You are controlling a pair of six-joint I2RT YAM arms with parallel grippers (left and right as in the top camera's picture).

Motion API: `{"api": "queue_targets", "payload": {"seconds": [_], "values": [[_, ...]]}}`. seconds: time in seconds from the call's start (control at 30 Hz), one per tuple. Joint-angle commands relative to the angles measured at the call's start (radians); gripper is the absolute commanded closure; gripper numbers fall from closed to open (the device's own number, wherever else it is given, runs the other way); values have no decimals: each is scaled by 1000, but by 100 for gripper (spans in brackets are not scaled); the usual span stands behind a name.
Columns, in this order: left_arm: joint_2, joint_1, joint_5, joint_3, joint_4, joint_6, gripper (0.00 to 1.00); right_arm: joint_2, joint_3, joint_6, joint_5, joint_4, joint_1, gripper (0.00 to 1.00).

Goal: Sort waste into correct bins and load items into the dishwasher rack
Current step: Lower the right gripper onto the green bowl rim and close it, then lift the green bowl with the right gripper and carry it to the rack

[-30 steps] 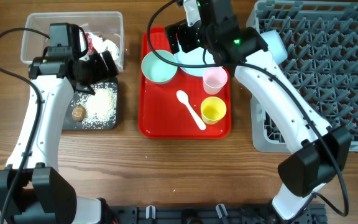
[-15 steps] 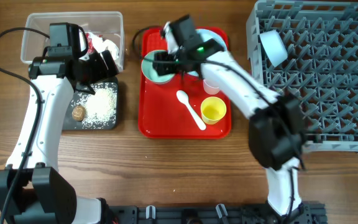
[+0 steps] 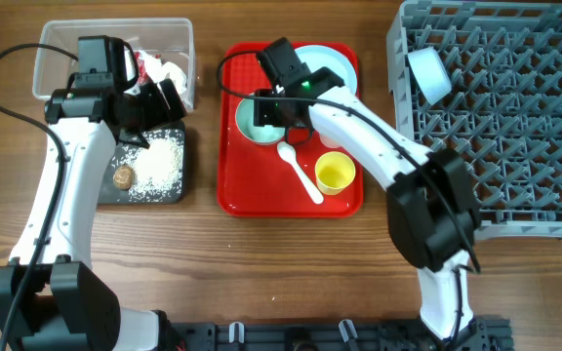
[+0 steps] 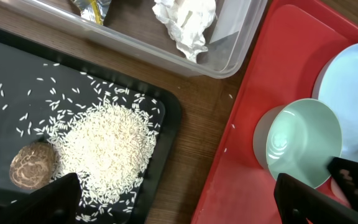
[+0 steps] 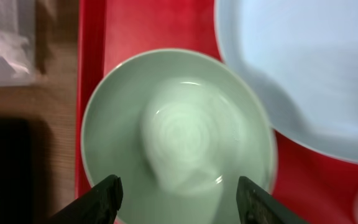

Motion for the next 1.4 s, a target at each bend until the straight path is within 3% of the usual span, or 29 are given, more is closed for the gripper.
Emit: {"api": "queue_targets", "payload": {"seconds": [0.0, 0.13, 0.33, 0.43, 0.53, 0.7, 0.9, 0.97, 1.07, 1.13, 1.3, 1.37], "values": [[-9, 4, 8, -6, 3, -12, 0, -47, 23, 39, 81, -37, -2, 37], [-9, 4, 8, -6, 3, -13, 0, -28, -50, 45, 95, -15, -2, 39], [-9, 4, 8, -6, 3, -13, 0, 26, -65, 59, 94, -10, -2, 57], [-9, 4, 8, -6, 3, -13, 0, 55, -66, 56, 78, -5, -2, 59], [-9, 4, 8, -6, 3, -13, 0, 57, -66, 56, 76, -3, -2, 67], [-9, 4, 8, -6, 3, -13, 0, 62, -66, 42, 68, 13, -2, 96], [-9, 4, 8, -6, 3, -13, 0, 62, -65, -71, 25, 51, -11, 96], [-9, 4, 8, -6, 3, -13, 0, 62, -65, -85, 23, 49, -11, 83], [-9, 4, 8, -6, 5, -13, 0, 79, -65, -100, 2, 59, -11, 81], [-9, 4, 8, -6, 14, -13, 0, 89, -65, -99, -8, 67, -16, 82], [-9, 4, 8, -6, 18, -13, 0, 95, -65, -101, -26, 73, -25, 96], [-9, 4, 8, -6, 17, -13, 0, 79, -62, -100, -26, 75, -26, 96]]}}
